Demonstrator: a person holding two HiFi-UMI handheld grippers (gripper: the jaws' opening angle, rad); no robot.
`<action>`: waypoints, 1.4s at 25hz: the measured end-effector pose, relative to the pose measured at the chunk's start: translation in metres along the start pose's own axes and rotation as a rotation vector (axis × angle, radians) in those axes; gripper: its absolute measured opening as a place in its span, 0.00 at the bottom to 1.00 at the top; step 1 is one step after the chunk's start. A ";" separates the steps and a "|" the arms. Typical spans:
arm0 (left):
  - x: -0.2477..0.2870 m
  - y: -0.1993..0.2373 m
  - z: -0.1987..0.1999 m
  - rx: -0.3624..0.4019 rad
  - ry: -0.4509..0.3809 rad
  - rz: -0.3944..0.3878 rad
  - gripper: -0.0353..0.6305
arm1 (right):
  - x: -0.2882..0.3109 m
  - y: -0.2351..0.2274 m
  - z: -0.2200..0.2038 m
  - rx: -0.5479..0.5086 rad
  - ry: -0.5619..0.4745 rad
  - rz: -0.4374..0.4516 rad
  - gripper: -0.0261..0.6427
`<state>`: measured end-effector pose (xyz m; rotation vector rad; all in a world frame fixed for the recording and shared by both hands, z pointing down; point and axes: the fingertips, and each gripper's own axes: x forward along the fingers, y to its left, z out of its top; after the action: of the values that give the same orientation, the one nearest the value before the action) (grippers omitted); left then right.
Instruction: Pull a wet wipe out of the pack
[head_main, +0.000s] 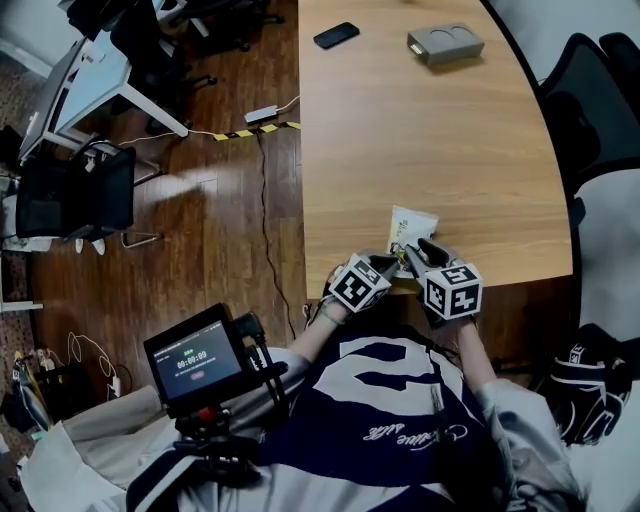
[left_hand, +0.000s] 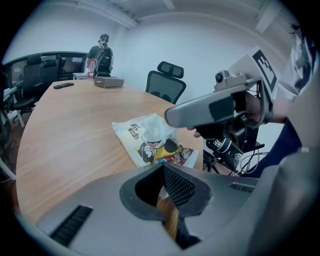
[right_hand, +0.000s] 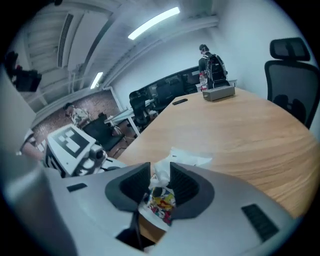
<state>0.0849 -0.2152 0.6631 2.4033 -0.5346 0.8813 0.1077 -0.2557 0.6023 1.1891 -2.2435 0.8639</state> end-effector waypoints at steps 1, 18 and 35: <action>0.000 0.000 0.000 0.000 0.001 0.000 0.06 | 0.005 -0.001 -0.005 -0.039 0.028 -0.021 0.18; 0.004 0.001 0.000 0.021 0.000 0.009 0.06 | -0.043 -0.002 0.058 0.553 -0.293 0.243 0.04; -0.017 -0.005 0.016 -0.003 -0.082 0.047 0.06 | -0.078 -0.008 0.049 0.412 -0.315 0.149 0.04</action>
<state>0.0831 -0.2172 0.6396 2.4418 -0.6250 0.8041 0.1502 -0.2501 0.5208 1.4339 -2.5060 1.3271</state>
